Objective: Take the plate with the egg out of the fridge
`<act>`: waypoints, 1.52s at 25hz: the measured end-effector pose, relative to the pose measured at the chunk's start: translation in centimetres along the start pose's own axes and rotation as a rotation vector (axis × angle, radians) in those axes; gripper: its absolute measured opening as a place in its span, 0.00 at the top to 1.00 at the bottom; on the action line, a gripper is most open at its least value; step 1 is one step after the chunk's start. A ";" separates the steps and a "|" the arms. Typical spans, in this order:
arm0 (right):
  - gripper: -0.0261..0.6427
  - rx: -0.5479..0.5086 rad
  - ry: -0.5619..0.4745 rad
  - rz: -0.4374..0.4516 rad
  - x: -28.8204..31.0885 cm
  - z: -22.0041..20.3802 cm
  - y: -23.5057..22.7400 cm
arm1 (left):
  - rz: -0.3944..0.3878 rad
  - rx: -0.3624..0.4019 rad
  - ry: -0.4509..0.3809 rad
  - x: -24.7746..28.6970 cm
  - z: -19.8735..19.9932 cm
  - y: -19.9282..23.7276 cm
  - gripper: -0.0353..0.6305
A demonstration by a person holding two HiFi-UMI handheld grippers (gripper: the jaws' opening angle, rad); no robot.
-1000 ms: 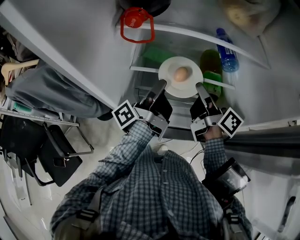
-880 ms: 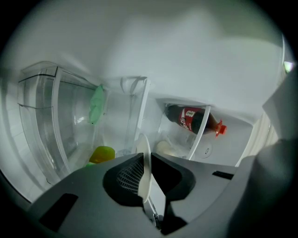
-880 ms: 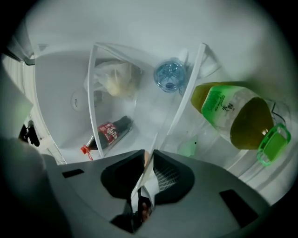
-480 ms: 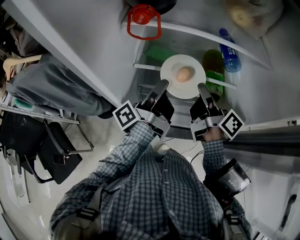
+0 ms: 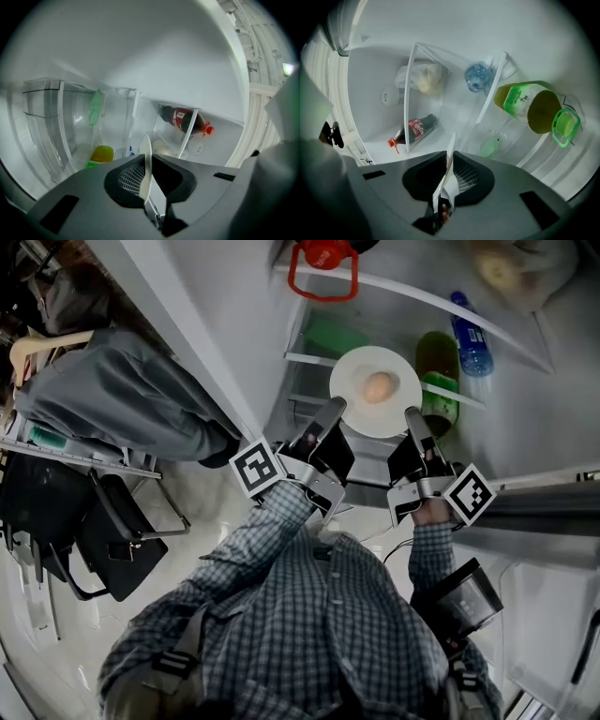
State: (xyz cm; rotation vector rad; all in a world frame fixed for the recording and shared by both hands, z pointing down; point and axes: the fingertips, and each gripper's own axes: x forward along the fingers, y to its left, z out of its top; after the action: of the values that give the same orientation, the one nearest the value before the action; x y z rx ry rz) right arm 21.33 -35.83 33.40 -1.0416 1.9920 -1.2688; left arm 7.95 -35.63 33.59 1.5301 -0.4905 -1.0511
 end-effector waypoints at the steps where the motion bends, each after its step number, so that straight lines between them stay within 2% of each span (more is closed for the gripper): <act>1: 0.89 0.000 -0.003 -0.005 -0.2 -0.3 0.0 | 0.002 -0.004 0.003 -0.3 0.0 0.0 0.87; 10: 0.89 0.015 -0.052 -0.010 -2.2 -3.3 1.3 | 0.002 -0.016 0.042 -3.5 -0.3 -0.9 0.87; 16: 0.89 -0.026 -0.060 -0.035 -3.5 -5.1 2.2 | 0.010 -0.022 0.061 -5.8 -0.3 -1.4 0.87; 32: 0.89 -0.017 0.009 -0.005 -5.6 -10.6 3.5 | 0.029 0.020 0.017 -12.2 -0.8 -2.9 0.87; 38: 0.89 -0.025 0.034 0.001 -8.7 -12.1 4.6 | 0.018 0.032 0.000 -15.0 -3.2 -3.8 0.88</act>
State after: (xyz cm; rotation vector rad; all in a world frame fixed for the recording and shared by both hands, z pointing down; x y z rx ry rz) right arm 15.28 -21.49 34.45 -1.0378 2.0388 -1.2721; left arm 1.99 -21.02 35.05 1.5508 -0.5223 -1.0345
